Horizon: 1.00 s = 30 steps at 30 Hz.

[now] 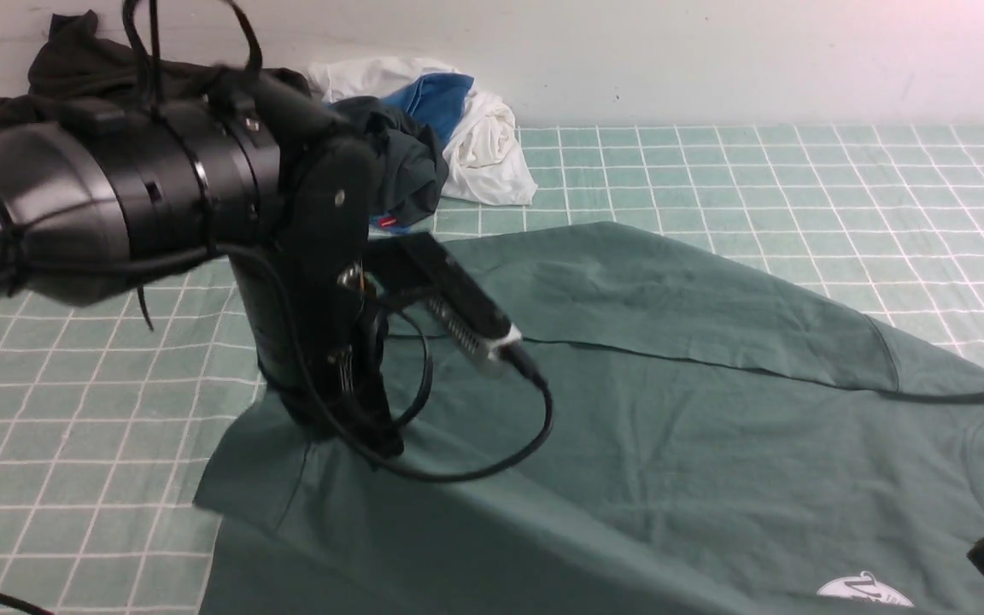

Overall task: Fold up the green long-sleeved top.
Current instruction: Use the left arm to drag and place the cuff at the centered position on the left edge of the fabric

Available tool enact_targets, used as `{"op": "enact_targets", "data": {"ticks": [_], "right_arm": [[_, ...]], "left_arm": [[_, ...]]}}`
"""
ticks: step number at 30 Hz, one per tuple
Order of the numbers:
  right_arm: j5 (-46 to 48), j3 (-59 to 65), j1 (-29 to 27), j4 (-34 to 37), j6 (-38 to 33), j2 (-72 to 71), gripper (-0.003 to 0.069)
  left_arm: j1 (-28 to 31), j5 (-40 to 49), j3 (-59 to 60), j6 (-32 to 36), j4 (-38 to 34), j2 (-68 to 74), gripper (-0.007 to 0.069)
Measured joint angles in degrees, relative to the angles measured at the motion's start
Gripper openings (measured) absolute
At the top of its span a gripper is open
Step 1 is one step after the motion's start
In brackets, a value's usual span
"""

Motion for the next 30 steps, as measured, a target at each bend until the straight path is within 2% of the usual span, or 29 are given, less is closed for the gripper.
{"op": "enact_targets", "data": {"ticks": [5,11,16,21,23,24,27,30], "right_arm": [[0.0,0.0,0.0,-3.8,4.5,0.0,-0.0014],[0.0,0.0,0.0,-4.8,5.8,0.0,-0.0014],[-1.3,0.0,0.0,-4.8,5.9,0.0,-0.0014],[-3.1,0.0,0.0,-4.9,6.0,0.0,-0.0014],[-4.5,0.0,0.0,-5.0,6.0,0.0,-0.0014],[-6.3,0.0,-0.1,-5.1,6.1,0.0,-0.0014],[-9.8,0.0,-0.1,-5.2,6.5,0.2,-0.0014],[-12.8,0.0,-0.1,-5.6,7.8,0.3,-0.0014]], "left_arm": [[0.5,0.4,-8.8,0.0,1.9,1.5,0.0027],[4.5,0.3,-10.4,0.0,0.6,8.0,0.0035],[7.2,-3.1,-10.6,-0.1,0.2,13.7,0.0098],[8.7,-5.6,-13.2,-2.4,0.2,17.4,0.0302],[9.1,-5.6,-14.5,-4.1,0.2,17.9,0.0359],[10.1,-5.6,-16.6,-6.3,0.1,18.6,0.0414],[12.7,-5.6,-19.9,-10.4,-0.6,20.0,0.0482],[15.7,-6.0,-22.8,-12.1,-2.6,22.3,0.0501]]}}
